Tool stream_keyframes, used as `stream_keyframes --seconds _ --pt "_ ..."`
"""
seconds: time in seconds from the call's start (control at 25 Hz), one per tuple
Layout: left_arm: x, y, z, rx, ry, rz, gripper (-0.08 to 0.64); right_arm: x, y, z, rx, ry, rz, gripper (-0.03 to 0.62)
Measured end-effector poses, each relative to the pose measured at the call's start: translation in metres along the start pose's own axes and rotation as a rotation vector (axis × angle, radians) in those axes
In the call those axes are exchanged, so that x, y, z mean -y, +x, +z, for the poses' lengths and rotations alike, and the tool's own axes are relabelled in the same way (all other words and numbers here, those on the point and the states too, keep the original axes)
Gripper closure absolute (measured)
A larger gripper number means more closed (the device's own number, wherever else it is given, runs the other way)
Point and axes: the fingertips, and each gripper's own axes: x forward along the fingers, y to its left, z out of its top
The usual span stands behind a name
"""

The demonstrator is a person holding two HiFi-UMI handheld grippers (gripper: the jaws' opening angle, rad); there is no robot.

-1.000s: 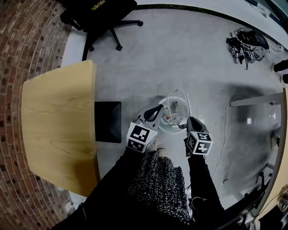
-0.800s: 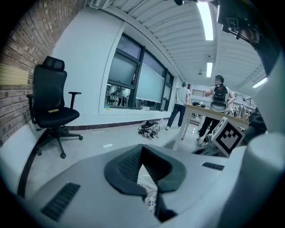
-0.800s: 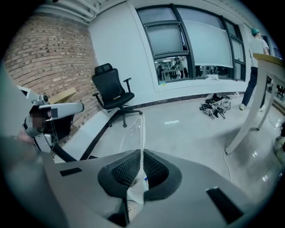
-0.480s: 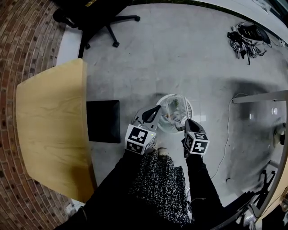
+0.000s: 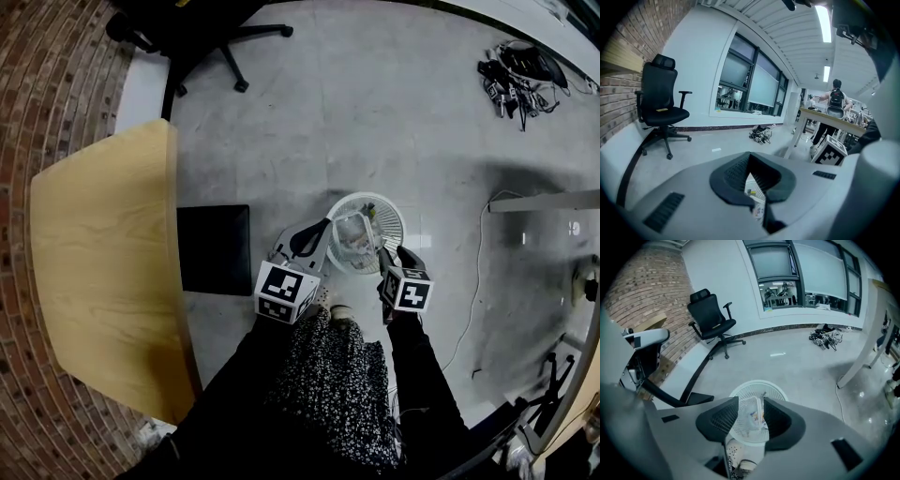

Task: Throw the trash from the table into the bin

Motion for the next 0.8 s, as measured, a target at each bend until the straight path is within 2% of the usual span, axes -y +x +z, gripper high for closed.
stream_keyframes --seconds 0.2,0.52,0.8 --pt "0.0 0.0 -0.002 -0.006 -0.006 -0.004 0.554 -0.002 -0.001 0.008 0.019 -0.015 -0.006 0.44" --pt "0.001 -0.002 0.012 0.005 -0.005 -0.007 0.554 -0.016 -0.016 0.044 0.113 -0.016 0.027 0.44" --pt "0.003 -0.012 0.034 0.031 -0.013 0.007 0.554 -0.034 -0.049 0.074 0.155 -0.086 0.064 0.446"
